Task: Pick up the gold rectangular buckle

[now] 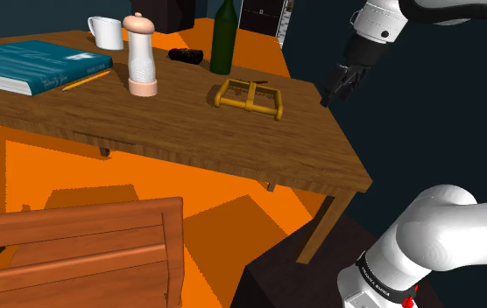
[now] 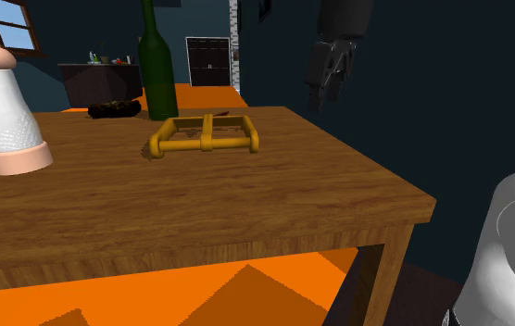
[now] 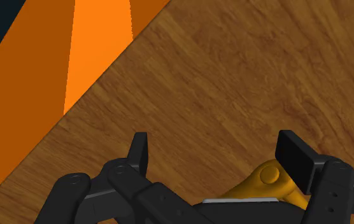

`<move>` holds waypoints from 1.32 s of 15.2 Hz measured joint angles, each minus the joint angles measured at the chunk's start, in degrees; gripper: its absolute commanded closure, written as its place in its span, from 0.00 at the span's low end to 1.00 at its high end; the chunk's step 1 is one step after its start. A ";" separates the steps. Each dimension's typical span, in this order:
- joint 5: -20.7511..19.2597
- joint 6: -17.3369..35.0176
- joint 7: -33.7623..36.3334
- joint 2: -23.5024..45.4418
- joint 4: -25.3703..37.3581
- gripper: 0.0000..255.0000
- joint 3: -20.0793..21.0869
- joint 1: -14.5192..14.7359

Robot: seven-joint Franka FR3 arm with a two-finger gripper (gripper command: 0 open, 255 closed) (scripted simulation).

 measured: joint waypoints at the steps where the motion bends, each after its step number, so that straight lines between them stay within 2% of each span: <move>1: 0.00 0.00 0.00 0.00 0.00 0.00 0.00 0.00; 4: 1.58 1.82 6.38 3.38 1.62 0.00 3.13 -1.17; 11: 3.79 7.08 27.77 16.76 9.97 0.00 12.45 -5.95; 16: 1.98 8.89 43.12 27.99 19.05 0.00 17.81 -9.77; 20: -1.23 9.13 54.96 37.41 27.40 0.00 21.06 -11.81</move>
